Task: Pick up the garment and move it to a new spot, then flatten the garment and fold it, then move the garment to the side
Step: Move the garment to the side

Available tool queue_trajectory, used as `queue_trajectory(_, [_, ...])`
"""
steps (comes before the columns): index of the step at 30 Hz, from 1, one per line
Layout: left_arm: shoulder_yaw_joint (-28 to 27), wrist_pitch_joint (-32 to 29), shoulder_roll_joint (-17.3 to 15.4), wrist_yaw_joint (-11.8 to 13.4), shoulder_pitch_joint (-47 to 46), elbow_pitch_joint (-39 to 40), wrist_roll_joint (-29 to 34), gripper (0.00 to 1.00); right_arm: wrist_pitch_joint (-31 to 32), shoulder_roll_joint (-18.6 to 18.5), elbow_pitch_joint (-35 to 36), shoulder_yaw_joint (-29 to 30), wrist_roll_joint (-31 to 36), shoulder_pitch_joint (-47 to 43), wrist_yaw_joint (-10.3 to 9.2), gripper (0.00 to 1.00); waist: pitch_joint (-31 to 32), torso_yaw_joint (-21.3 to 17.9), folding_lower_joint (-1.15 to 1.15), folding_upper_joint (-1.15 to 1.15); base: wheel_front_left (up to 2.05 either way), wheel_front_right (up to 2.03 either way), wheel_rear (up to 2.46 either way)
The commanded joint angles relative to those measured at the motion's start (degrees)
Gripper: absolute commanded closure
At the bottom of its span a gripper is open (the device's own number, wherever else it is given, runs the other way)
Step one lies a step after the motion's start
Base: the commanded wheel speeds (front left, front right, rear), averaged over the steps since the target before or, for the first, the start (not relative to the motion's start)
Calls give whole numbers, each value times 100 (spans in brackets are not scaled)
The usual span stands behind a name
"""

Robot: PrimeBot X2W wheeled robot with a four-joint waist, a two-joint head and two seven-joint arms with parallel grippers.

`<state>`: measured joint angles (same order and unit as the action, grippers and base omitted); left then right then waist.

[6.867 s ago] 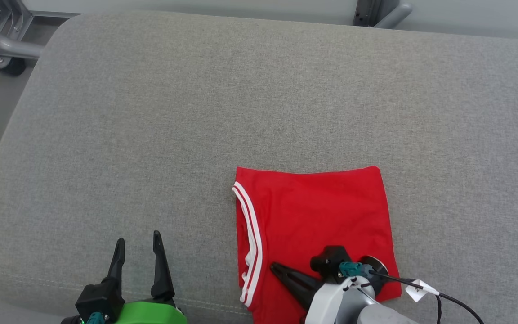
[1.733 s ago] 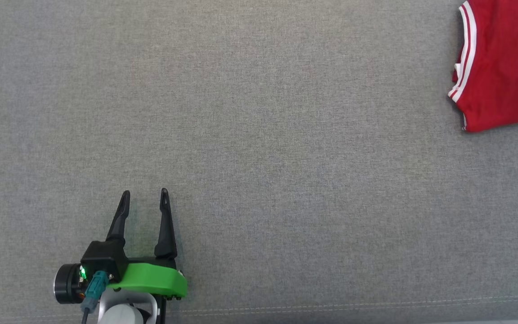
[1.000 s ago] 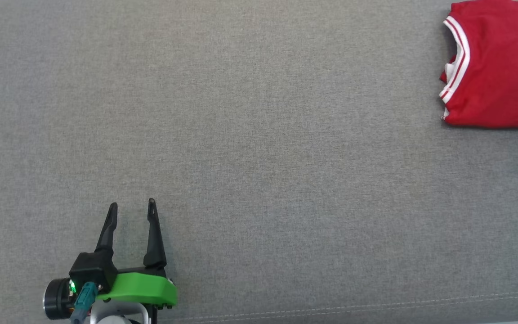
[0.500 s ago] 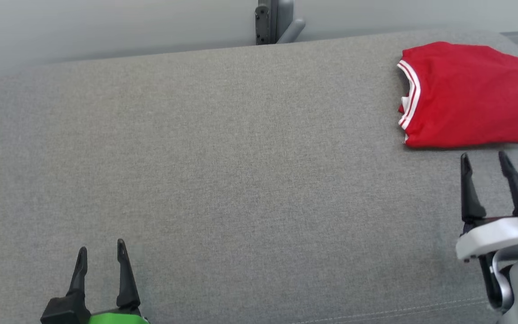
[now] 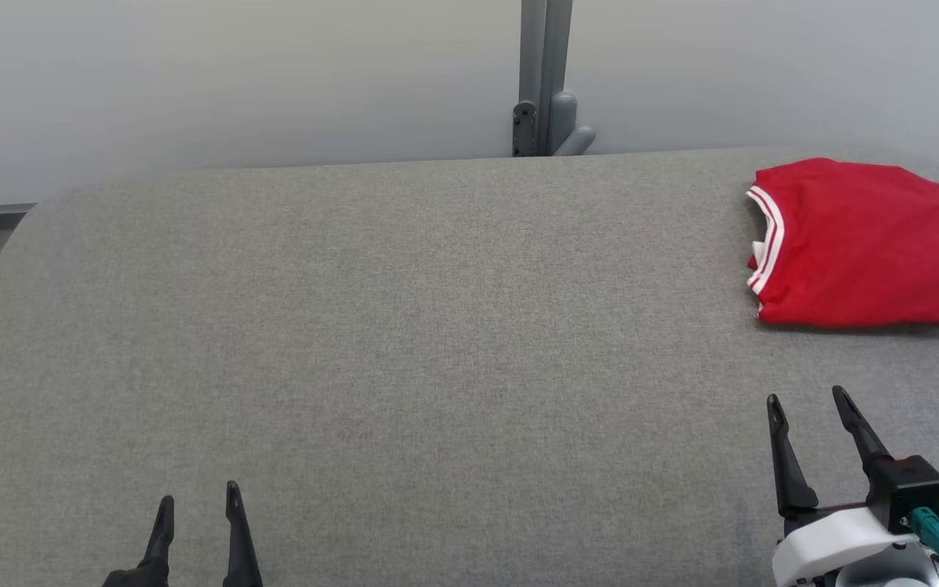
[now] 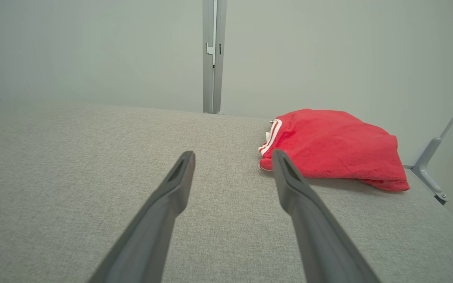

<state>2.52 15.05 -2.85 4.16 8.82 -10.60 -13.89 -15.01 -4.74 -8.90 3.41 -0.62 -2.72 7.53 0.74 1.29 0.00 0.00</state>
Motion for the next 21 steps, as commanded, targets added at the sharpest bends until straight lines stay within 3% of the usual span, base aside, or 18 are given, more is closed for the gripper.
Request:
queue_trajectory(1, [6,14,-12,-61,-13,-30,15,0,-21,21,22,23,81,-116,-10,0,62,73,0,0,0,0,0])
queue_trajectory(11, [146,14,-12,-665,-234,-306,-79,0,-21,167,51,343,450,-239,-10,0,105,108,0,0,0,0,0])
queue_trajectory(21, [104,14,-12,-737,-284,-403,-62,0,-22,180,-95,572,394,-157,-10,0,121,52,0,0,0,0,0])
